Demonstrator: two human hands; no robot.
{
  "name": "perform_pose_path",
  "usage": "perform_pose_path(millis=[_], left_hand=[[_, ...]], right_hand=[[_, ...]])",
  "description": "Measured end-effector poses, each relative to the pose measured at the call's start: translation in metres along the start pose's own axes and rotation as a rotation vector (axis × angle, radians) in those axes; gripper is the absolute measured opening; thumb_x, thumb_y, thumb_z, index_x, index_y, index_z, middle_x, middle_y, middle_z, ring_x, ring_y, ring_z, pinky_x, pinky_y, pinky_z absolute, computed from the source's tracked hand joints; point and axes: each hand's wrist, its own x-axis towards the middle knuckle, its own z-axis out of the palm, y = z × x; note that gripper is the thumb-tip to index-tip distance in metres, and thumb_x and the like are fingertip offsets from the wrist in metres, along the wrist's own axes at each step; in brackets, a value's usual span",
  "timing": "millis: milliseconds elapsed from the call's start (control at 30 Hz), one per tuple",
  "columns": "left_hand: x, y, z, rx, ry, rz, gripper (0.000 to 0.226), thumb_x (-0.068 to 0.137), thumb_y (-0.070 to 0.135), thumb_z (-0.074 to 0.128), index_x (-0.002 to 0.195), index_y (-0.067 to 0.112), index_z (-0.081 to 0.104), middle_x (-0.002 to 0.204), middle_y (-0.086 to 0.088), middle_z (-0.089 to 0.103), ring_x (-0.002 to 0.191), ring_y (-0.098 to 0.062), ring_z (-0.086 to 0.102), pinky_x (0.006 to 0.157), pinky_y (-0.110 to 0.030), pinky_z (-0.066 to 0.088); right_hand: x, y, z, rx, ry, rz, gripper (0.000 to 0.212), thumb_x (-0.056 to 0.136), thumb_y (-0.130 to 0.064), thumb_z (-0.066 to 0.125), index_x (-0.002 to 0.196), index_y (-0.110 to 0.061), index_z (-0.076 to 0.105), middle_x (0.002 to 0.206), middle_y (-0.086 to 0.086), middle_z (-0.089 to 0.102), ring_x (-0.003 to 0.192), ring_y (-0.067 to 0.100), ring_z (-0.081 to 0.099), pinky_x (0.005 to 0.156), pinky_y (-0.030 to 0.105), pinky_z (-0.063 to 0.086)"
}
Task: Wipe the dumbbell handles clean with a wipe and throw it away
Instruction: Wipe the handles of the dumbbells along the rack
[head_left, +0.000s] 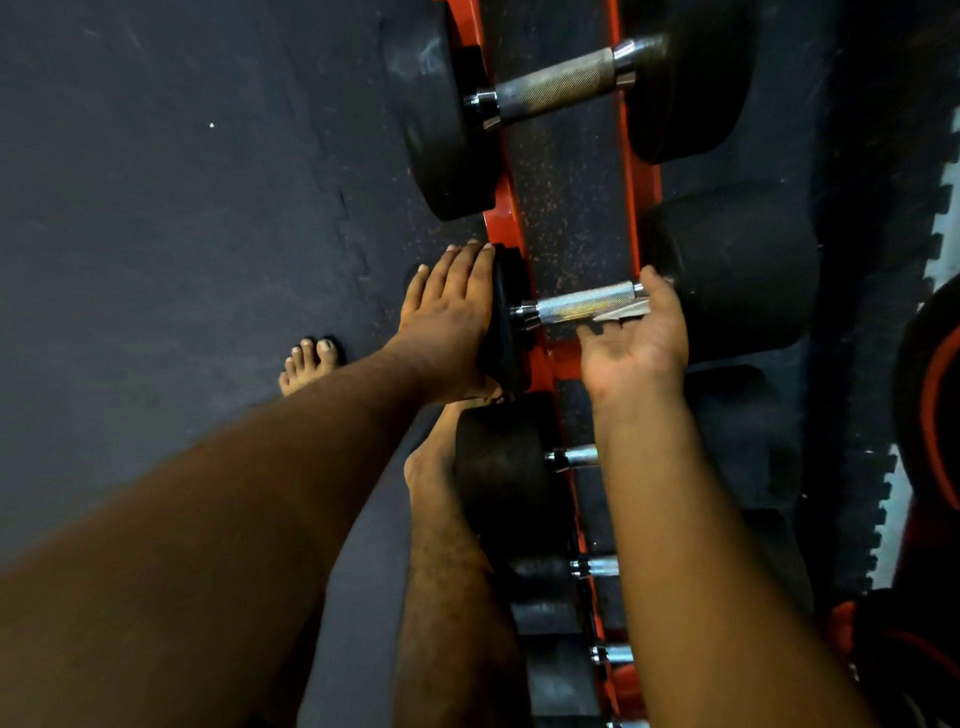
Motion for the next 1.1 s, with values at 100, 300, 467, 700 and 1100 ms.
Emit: perform_pose_path(millis=[100, 300, 467, 700, 1100], left_hand=[[0.0, 0.001, 0.0, 0.001, 0.002, 0.007, 0.151, 0.06, 0.05, 0.094, 0.16, 0.011, -0.013, 0.17, -0.01, -0.009, 0.156, -0.028, -0.013, 0.127, -0.051, -0.005], [0.0, 0.002, -0.001, 0.006, 0.01, -0.002, 0.153, 0.058, 0.054, 0.093, 0.16, 0.011, -0.012, 0.17, -0.011, -0.007, 0.157, -0.028, -0.011, 0.127, -0.05, -0.005], [0.0, 0.002, -0.001, 0.003, 0.012, -0.002, 0.152, 0.059, 0.053, 0.093, 0.16, 0.01, -0.012, 0.17, -0.011, -0.007, 0.156, -0.028, -0.011, 0.126, -0.049, -0.005], [-0.001, 0.004, -0.001, 0.009, 0.021, -0.007, 0.153, 0.058, 0.054, 0.093, 0.16, 0.009, -0.011, 0.17, -0.011, -0.007, 0.157, -0.028, -0.011, 0.126, -0.047, -0.007], [0.0, 0.001, 0.001, -0.003, 0.024, -0.002, 0.151, 0.06, 0.052, 0.093, 0.16, 0.009, -0.011, 0.17, -0.01, -0.008, 0.156, -0.027, -0.012, 0.127, -0.049, -0.005]], right_hand=[[-0.001, -0.001, -0.001, -0.013, -0.003, 0.009, 0.017, 0.091, -0.023, 0.068, 0.102, -0.011, 0.065, 0.118, 0.012, 0.068, 0.12, 0.029, 0.06, 0.113, 0.05, 0.039], [-0.009, 0.013, 0.008, -0.046, -0.014, 0.079, 0.02, 0.094, -0.024, 0.065, 0.109, -0.01, 0.064, 0.113, 0.013, 0.067, 0.107, 0.028, 0.064, 0.108, 0.047, 0.045], [-0.015, 0.02, 0.006, -0.042, -0.031, 0.113, 0.014, 0.095, -0.025, 0.064, 0.098, -0.011, 0.062, 0.105, 0.012, 0.065, 0.103, 0.027, 0.063, 0.103, 0.042, 0.047], [-0.006, 0.057, -0.006, -0.376, -0.062, 0.123, 0.033, 0.091, -0.022, 0.073, 0.12, -0.009, 0.064, 0.113, 0.017, 0.072, 0.103, 0.033, 0.071, 0.089, 0.05, 0.058], [-0.025, 0.027, -0.046, -1.101, -0.118, -0.879, 0.034, 0.099, -0.004, 0.056, 0.129, -0.011, 0.066, 0.124, 0.004, 0.07, 0.115, 0.013, 0.065, 0.102, 0.025, 0.05]])
